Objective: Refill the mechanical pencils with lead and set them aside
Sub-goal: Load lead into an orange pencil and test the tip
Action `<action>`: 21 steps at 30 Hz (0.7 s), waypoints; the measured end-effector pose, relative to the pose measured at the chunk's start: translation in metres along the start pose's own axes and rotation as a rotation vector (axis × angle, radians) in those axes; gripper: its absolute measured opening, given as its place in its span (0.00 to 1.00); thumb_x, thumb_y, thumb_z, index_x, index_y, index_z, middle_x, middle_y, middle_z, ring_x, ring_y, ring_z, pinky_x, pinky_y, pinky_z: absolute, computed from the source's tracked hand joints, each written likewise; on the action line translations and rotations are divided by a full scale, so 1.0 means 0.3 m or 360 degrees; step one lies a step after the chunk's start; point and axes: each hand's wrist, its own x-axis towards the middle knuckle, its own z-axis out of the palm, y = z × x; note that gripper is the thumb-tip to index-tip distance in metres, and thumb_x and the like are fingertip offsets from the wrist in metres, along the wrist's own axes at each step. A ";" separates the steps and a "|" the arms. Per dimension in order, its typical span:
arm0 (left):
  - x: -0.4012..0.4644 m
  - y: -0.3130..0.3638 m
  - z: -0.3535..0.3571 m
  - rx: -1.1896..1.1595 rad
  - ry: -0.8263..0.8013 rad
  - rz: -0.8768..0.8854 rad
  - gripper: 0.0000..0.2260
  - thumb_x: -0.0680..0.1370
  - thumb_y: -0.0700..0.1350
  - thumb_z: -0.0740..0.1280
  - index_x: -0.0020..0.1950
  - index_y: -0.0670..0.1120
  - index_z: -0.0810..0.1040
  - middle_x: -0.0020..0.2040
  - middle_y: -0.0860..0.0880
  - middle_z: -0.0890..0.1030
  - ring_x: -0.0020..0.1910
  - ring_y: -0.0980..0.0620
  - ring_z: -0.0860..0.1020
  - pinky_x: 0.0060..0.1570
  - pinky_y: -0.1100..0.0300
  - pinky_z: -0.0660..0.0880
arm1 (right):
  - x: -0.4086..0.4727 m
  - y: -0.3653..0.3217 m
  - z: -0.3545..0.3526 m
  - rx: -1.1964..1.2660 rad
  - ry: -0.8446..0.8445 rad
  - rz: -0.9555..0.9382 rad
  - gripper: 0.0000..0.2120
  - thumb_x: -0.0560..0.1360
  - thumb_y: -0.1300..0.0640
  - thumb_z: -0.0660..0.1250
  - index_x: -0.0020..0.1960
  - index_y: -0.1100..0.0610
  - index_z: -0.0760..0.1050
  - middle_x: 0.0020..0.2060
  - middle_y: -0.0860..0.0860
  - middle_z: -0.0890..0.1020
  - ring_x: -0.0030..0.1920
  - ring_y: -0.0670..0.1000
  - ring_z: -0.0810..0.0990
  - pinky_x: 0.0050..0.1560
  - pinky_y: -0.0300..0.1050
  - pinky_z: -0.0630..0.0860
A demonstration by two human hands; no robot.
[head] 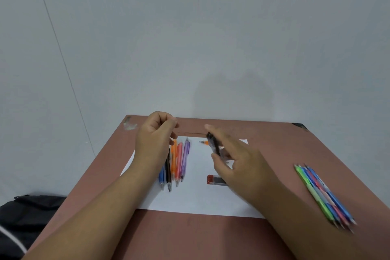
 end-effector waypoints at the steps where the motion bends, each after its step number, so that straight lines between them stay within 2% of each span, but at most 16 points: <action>1: -0.002 0.002 0.001 0.0004 0.0001 0.0003 0.05 0.79 0.41 0.66 0.45 0.42 0.79 0.43 0.46 0.83 0.36 0.54 0.78 0.37 0.60 0.77 | 0.000 -0.007 -0.001 -0.0028 -0.0076 -0.0017 0.31 0.81 0.54 0.65 0.73 0.28 0.55 0.55 0.37 0.81 0.55 0.42 0.78 0.53 0.34 0.75; 3: -0.005 0.004 0.004 0.0039 -0.0002 0.0015 0.05 0.79 0.42 0.67 0.45 0.42 0.79 0.42 0.45 0.82 0.36 0.55 0.78 0.36 0.61 0.77 | 0.010 -0.008 0.000 -0.0042 -0.0192 0.0005 0.25 0.83 0.55 0.63 0.73 0.33 0.60 0.59 0.38 0.79 0.58 0.41 0.75 0.56 0.35 0.73; 5: -0.007 0.003 0.005 0.0108 -0.0020 0.0037 0.05 0.79 0.43 0.67 0.45 0.44 0.80 0.42 0.45 0.82 0.37 0.54 0.78 0.39 0.58 0.78 | 0.024 0.001 0.002 -0.0206 -0.0300 0.0017 0.21 0.83 0.58 0.62 0.72 0.40 0.65 0.61 0.42 0.78 0.60 0.44 0.73 0.60 0.39 0.72; 8: -0.014 0.002 0.008 0.0188 -0.0055 0.0070 0.05 0.79 0.46 0.68 0.44 0.48 0.80 0.42 0.46 0.82 0.40 0.49 0.80 0.44 0.51 0.80 | 0.036 0.023 0.017 -0.0426 -0.0440 -0.0048 0.24 0.83 0.63 0.61 0.76 0.46 0.68 0.67 0.44 0.77 0.66 0.47 0.73 0.65 0.37 0.67; 10: -0.022 0.003 0.010 0.0226 -0.0080 0.0075 0.05 0.79 0.47 0.68 0.44 0.50 0.80 0.43 0.47 0.82 0.44 0.45 0.80 0.45 0.49 0.80 | 0.044 0.041 0.029 -0.0482 -0.0522 -0.0063 0.26 0.83 0.64 0.60 0.77 0.46 0.66 0.67 0.46 0.78 0.66 0.49 0.73 0.66 0.40 0.69; 14: -0.029 0.000 0.015 0.0294 -0.0150 0.0117 0.06 0.80 0.47 0.68 0.43 0.52 0.80 0.41 0.50 0.82 0.44 0.47 0.80 0.42 0.56 0.79 | 0.045 0.060 0.044 -0.0470 -0.0589 -0.0130 0.23 0.83 0.63 0.61 0.76 0.48 0.69 0.66 0.46 0.79 0.66 0.50 0.74 0.67 0.42 0.70; 16: -0.029 -0.004 0.013 0.0315 -0.0175 0.0151 0.06 0.80 0.47 0.68 0.43 0.52 0.80 0.40 0.51 0.81 0.42 0.48 0.80 0.41 0.60 0.78 | 0.040 0.068 0.045 -0.0391 -0.0464 -0.0154 0.18 0.83 0.59 0.63 0.72 0.49 0.75 0.66 0.44 0.79 0.66 0.48 0.74 0.68 0.42 0.69; 17: -0.030 -0.006 0.013 0.0347 -0.0186 0.0176 0.06 0.80 0.47 0.68 0.43 0.52 0.80 0.39 0.52 0.81 0.40 0.50 0.79 0.40 0.61 0.77 | 0.037 0.077 0.045 -0.0340 -0.0293 -0.0187 0.15 0.82 0.56 0.64 0.68 0.48 0.79 0.63 0.43 0.81 0.64 0.48 0.76 0.67 0.43 0.70; 19: -0.034 -0.006 0.014 0.0469 -0.0217 0.0251 0.06 0.80 0.47 0.69 0.43 0.53 0.80 0.37 0.56 0.80 0.36 0.57 0.77 0.37 0.67 0.75 | 0.034 0.100 0.042 -0.0305 0.0099 -0.0254 0.10 0.79 0.52 0.67 0.58 0.48 0.83 0.52 0.41 0.84 0.54 0.48 0.78 0.59 0.42 0.73; 21: -0.040 -0.003 0.019 0.0599 -0.0241 0.0400 0.07 0.79 0.46 0.70 0.42 0.55 0.80 0.37 0.61 0.79 0.36 0.60 0.76 0.35 0.70 0.72 | 0.034 0.114 0.039 -0.0281 0.0334 -0.0267 0.09 0.78 0.52 0.70 0.57 0.47 0.82 0.44 0.39 0.81 0.46 0.46 0.76 0.52 0.40 0.72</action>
